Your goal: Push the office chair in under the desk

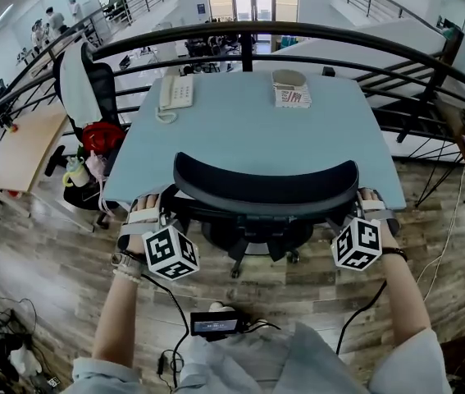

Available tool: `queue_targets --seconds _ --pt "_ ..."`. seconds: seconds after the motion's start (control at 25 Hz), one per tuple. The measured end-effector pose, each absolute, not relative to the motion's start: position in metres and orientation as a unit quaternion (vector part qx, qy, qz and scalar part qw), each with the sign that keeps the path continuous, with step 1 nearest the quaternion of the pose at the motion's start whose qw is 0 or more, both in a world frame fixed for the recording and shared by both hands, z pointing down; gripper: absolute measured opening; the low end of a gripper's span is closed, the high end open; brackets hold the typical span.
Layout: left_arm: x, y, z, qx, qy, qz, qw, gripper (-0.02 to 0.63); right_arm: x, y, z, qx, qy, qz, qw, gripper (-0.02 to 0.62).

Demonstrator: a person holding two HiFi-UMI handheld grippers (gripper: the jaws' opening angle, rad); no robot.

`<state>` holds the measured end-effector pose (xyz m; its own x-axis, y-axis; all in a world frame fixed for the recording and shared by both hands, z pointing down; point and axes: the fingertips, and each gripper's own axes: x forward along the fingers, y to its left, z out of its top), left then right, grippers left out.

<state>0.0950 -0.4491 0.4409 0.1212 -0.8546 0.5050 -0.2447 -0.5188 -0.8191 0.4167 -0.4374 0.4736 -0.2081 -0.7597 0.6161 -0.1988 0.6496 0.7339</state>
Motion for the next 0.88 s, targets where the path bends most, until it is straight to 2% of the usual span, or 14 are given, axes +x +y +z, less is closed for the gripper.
queue_targets --seconds 0.32,0.64,0.88 --pt "0.08 -0.431 0.427 -0.692 0.421 -0.514 0.282 0.221 0.418 -0.431 0.458 0.363 -0.724 -0.279 0.517 0.31" --pt "0.085 -0.406 0.4 -0.718 0.488 -0.436 0.237 0.221 0.417 -0.406 0.443 0.377 -0.744 -0.255 0.49 0.308" --pt "0.108 -0.385 0.383 -0.763 0.501 -0.369 0.178 0.218 0.408 -0.389 0.413 0.428 -0.771 -0.216 0.419 0.301"
